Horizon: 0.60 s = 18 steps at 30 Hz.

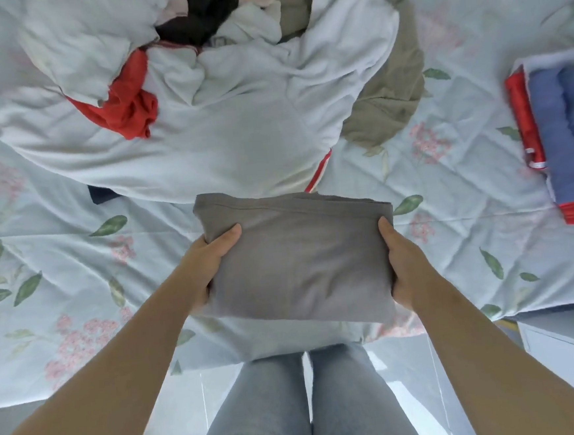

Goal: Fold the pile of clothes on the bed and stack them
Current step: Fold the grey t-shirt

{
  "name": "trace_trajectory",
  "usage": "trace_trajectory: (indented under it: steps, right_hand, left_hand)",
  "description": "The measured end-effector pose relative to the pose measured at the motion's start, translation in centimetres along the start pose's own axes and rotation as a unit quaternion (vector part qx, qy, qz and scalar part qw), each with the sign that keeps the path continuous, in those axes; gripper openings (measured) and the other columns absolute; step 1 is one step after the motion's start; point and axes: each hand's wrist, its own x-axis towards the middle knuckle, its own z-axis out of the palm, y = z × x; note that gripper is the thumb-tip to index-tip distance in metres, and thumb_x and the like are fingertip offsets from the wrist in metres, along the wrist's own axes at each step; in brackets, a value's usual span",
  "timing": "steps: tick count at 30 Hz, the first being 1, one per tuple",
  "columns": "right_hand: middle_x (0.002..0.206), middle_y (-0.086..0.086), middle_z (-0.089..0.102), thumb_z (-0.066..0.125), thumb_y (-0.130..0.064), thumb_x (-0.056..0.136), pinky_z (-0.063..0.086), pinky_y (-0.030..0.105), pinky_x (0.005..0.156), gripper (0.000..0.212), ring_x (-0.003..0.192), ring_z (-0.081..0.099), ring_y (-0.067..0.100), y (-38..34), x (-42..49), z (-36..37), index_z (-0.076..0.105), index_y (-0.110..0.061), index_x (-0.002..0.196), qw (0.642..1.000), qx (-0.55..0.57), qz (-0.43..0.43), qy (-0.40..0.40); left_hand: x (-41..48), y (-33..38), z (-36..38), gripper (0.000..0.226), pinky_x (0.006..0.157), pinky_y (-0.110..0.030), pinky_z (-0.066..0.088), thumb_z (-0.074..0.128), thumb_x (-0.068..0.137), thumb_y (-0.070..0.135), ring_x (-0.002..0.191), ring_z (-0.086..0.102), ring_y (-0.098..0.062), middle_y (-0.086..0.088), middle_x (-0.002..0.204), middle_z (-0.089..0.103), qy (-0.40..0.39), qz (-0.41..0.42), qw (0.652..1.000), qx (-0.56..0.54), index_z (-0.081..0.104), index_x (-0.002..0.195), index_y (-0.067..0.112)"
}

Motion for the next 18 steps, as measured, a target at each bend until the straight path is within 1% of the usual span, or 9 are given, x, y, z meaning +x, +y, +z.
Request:
trace_trajectory:
  steps: [2, 4, 5, 7, 10, 12, 14, 15, 18]
  right_hand:
    - [0.097, 0.001, 0.074, 0.066, -0.052, 0.077, 0.057, 0.029, 0.058, 0.041, 0.086, 0.072, 0.019, -1.4, -2.3, -0.5, 0.071, -0.020, 0.101, 0.998, 0.036, 0.001, -0.055]
    - [0.099, 0.004, 0.074, 0.072, -0.046, 0.067, 0.057, 0.032, 0.057, 0.037, 0.085, 0.072, 0.021, -2.6, -4.3, -1.2, 0.077, -0.019, 0.092, 0.994, 0.052, -0.001, -0.091]
    - [0.100, 0.005, 0.074, 0.073, -0.044, 0.064, 0.057, 0.033, 0.057, 0.034, 0.085, 0.072, 0.022, -3.1, -5.2, -1.8, 0.079, -0.020, 0.087, 0.994, 0.056, -0.004, -0.098]
    - [0.100, 0.006, 0.074, 0.074, -0.045, 0.064, 0.058, 0.034, 0.059, 0.030, 0.086, 0.072, 0.024, -4.3, -6.6, -3.2, 0.079, -0.022, 0.082, 0.993, 0.073, -0.016, -0.095]
    - [0.100, 0.008, 0.074, 0.074, -0.044, 0.065, 0.058, 0.037, 0.060, 0.032, 0.086, 0.072, 0.026, -5.9, -7.6, -6.4, 0.079, -0.019, 0.084, 0.989, 0.117, -0.031, -0.080]
    - [0.100, 0.010, 0.073, 0.073, -0.040, 0.067, 0.057, 0.038, 0.060, 0.030, 0.084, 0.072, 0.027, -7.1, -7.9, -9.1, 0.079, -0.016, 0.084, 0.985, 0.149, -0.040, -0.081]
    - [0.099, 0.011, 0.073, 0.070, -0.037, 0.069, 0.058, 0.038, 0.059, 0.028, 0.081, 0.072, 0.027, -8.6, -7.8, -12.4, 0.079, -0.014, 0.083, 0.981, 0.171, -0.050, -0.082]
    - [0.099, 0.011, 0.073, 0.069, -0.037, 0.069, 0.058, 0.038, 0.059, 0.028, 0.081, 0.072, 0.026, -9.6, -7.6, -14.2, 0.079, -0.015, 0.083, 0.979, 0.177, -0.056, -0.084]
    - [0.100, 0.008, 0.074, 0.069, -0.043, 0.068, 0.057, 0.035, 0.061, 0.033, 0.083, 0.072, 0.024, -12.6, -6.2, -20.2, 0.079, -0.018, 0.088, 0.980, 0.176, -0.070, -0.065]
  left_hand:
    - [-1.8, 2.7, 1.2, 0.057, 0.058, -0.030, 0.056, 0.072, 0.061, 0.049, 0.083, 0.072, -0.022, -0.004, 0.096, 0.074, -0.026, 0.027, 0.999, 0.014, 0.065, 0.109, 0.018]
    - [-3.2, 5.0, 2.8, 0.060, 0.060, -0.031, 0.057, 0.072, 0.061, 0.049, 0.085, 0.072, -0.023, -0.005, 0.098, 0.074, -0.043, 0.051, 0.997, 0.028, 0.064, 0.111, 0.018]
    - [-3.9, 6.0, 3.7, 0.061, 0.061, -0.032, 0.057, 0.073, 0.060, 0.050, 0.086, 0.072, -0.023, -0.005, 0.098, 0.074, -0.051, 0.062, 0.996, 0.036, 0.063, 0.112, 0.018]
    - [-5.1, 7.7, 5.8, 0.064, 0.060, -0.032, 0.057, 0.073, 0.058, 0.051, 0.085, 0.072, -0.023, -0.004, 0.096, 0.074, -0.062, 0.075, 0.994, 0.050, 0.063, 0.112, 0.019]
    - [-5.9, 9.4, 9.8, 0.063, 0.061, -0.032, 0.057, 0.072, 0.058, 0.055, 0.085, 0.072, -0.022, -0.003, 0.096, 0.074, -0.086, 0.073, 0.990, 0.079, 0.063, 0.111, 0.023]
    - [-5.9, 10.3, 13.2, 0.054, 0.062, -0.032, 0.057, 0.070, 0.066, 0.058, 0.085, 0.072, -0.021, 0.000, 0.096, 0.074, -0.100, 0.066, 0.988, 0.099, 0.062, 0.111, 0.027]
    - [-5.4, 11.0, 17.3, 0.046, 0.060, -0.029, 0.056, 0.065, 0.075, 0.058, 0.082, 0.072, -0.018, 0.002, 0.093, 0.075, -0.104, 0.067, 0.985, 0.124, 0.061, 0.111, 0.029]
    - [-4.9, 11.2, 19.6, 0.046, 0.060, -0.027, 0.055, 0.064, 0.077, 0.058, 0.082, 0.072, -0.016, 0.003, 0.093, 0.075, -0.106, 0.072, 0.982, 0.137, 0.060, 0.112, 0.028]
    - [-3.3, 11.1, 27.3, 0.056, 0.068, -0.030, 0.055, 0.066, 0.073, 0.060, 0.089, 0.071, -0.016, 0.003, 0.100, 0.073, -0.120, 0.087, 0.975, 0.165, 0.059, 0.118, 0.027]
